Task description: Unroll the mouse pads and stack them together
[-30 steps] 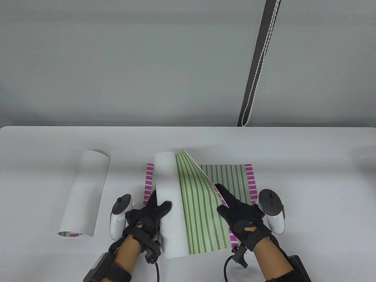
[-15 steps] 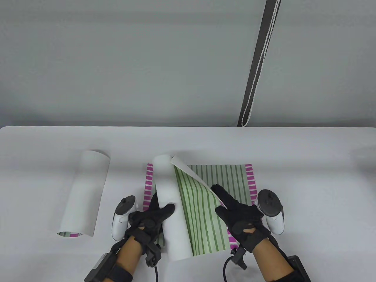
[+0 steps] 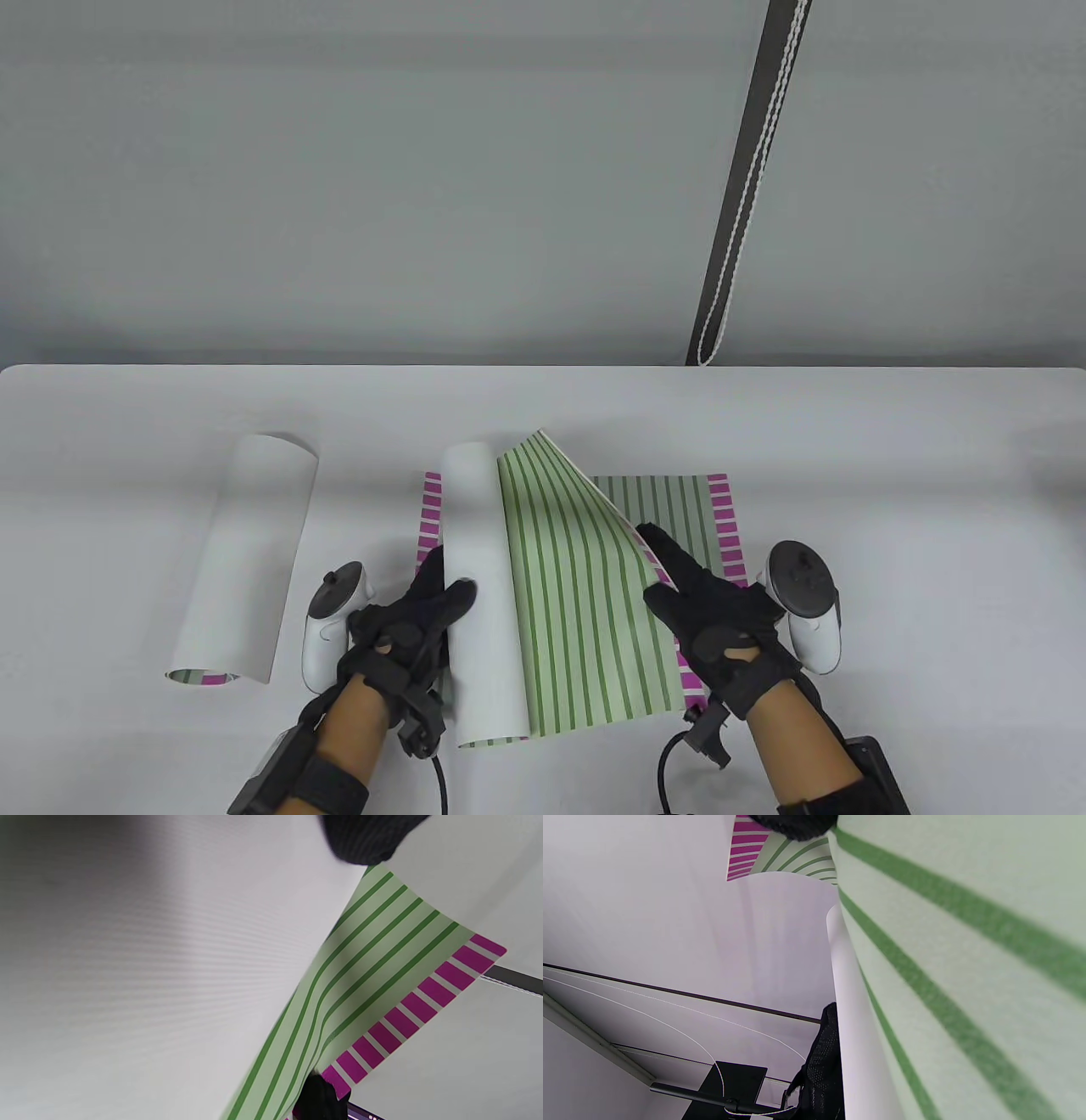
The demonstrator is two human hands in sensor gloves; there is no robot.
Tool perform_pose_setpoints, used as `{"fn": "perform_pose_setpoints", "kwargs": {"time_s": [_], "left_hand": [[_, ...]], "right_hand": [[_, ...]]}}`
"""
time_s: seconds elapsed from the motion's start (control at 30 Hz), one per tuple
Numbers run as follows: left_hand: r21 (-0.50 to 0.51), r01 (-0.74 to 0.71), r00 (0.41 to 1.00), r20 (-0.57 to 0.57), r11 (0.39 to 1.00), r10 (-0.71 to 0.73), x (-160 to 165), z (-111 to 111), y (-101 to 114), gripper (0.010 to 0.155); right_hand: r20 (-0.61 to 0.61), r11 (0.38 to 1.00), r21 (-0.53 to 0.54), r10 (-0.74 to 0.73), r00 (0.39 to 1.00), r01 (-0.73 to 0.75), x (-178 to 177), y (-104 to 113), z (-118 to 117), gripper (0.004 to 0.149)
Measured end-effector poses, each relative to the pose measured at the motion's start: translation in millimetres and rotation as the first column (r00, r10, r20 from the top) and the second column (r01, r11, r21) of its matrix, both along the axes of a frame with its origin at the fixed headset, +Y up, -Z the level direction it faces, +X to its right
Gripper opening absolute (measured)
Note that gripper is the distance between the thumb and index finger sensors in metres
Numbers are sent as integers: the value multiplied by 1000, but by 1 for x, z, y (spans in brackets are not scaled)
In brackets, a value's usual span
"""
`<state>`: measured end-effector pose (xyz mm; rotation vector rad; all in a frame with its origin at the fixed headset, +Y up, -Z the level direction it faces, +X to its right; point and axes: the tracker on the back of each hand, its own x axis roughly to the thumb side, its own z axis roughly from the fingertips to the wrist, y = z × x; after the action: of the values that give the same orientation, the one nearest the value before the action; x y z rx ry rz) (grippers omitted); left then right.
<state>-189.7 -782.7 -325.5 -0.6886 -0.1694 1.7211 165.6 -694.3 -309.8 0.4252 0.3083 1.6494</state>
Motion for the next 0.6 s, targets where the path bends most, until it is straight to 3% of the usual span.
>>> {"fn": "perform_pose_setpoints", "kwargs": {"time_s": [0.23, 0.6], "left_hand": [[-16, 68, 997, 49, 998, -67, 11, 4, -3, 117], [-27, 53, 997, -60, 998, -55, -7, -2, -4, 93]], "right_hand": [[-20, 1000, 18, 25, 999, -25, -10, 5, 4, 62], [30, 1000, 23, 5, 1000, -5, 15, 9, -3, 61]]}}
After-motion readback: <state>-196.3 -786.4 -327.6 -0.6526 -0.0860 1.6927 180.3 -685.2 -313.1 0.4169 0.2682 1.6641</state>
